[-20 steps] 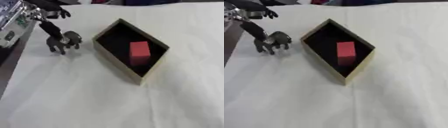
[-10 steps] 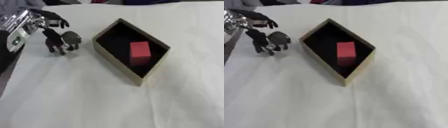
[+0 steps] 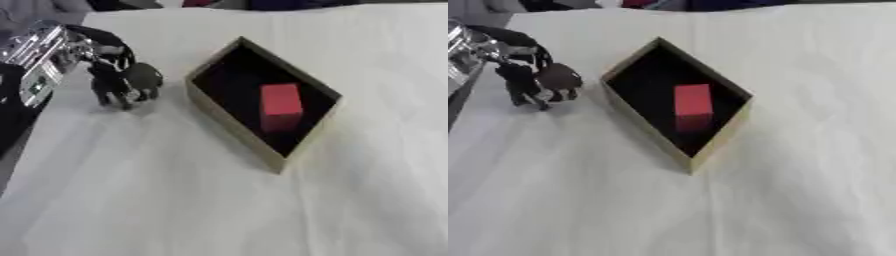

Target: Pick up objects on the table and place them in the box.

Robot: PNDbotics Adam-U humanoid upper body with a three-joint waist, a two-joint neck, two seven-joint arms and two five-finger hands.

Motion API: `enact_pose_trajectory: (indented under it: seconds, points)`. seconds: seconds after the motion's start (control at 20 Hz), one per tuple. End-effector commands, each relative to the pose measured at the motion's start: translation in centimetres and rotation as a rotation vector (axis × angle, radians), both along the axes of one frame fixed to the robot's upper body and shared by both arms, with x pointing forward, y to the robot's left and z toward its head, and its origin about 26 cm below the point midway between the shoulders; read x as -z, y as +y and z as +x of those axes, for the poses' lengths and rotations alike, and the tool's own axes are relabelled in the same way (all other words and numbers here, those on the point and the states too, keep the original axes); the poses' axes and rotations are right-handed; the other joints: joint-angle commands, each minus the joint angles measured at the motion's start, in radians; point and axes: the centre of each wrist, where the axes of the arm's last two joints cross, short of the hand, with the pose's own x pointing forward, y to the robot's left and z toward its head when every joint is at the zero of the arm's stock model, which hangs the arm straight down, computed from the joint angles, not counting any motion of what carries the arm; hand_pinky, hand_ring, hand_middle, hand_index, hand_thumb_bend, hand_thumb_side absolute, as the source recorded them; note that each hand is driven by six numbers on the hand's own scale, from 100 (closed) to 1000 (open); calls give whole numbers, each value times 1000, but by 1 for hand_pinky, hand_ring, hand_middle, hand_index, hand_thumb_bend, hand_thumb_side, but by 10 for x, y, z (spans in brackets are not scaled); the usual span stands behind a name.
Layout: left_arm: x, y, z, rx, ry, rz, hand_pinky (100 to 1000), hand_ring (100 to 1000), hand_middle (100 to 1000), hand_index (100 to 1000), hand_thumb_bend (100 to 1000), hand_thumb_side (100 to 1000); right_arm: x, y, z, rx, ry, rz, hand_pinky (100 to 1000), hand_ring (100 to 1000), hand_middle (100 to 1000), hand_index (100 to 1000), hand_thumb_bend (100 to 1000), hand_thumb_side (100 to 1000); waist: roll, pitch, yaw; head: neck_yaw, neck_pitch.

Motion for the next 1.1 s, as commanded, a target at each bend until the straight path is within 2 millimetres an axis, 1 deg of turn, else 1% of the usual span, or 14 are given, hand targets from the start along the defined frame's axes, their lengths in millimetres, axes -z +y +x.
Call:
enact_pose_trajectory:
  seconds: [0.05,0.3,0.4,0.5,0.55,0.65,0.8,0.9,1.1]
  points:
    - [-9,4,-1,-21,-19,-4,818,805,636,807,401,627,-10,-3,-6,11,-38,-3,1000,901,755,834,100,753,-2,-20,-1,5,-14]
    - [-8,6,0,-40,-22,2,747,734,556,733,271,558,-9,-3,-6,10,-36,-2,1000,901,754,834,100,756,-2,-20,-2,4,-16]
    - [-9,6,-1,-42,-26,10,702,687,512,692,194,473,-9,-4,-6,11,-35,-2,1000,896,753,834,100,757,-2,-20,-2,4,-15]
    - [-9,6,-1,-45,-31,22,677,653,488,672,140,433,-8,-4,-5,12,-33,-1,1000,895,754,833,100,757,-2,-21,-2,4,-14]
    - [-9,6,-1,-46,-31,26,655,634,473,659,100,396,-8,-4,-6,11,-32,0,1000,895,754,832,100,760,-2,-22,-2,4,-15]
    - [-9,6,-1,-51,-34,31,635,616,462,648,100,351,-7,-4,-5,11,-30,1,1000,895,753,831,100,762,-2,-24,-1,3,-14]
    - [-12,6,-2,-57,-45,33,609,592,441,626,100,331,-6,-4,-6,13,-27,4,1000,895,753,831,100,763,-1,-28,1,3,-13]
    - [-16,5,-3,-59,-60,31,598,583,432,618,100,332,-5,-4,-6,13,-24,6,1000,895,753,830,100,762,-1,-31,2,3,-12]
    - [-26,-1,-6,-49,-97,20,560,551,404,588,100,364,-3,-4,-6,14,-20,11,1000,895,752,828,100,757,1,-36,6,2,-9]
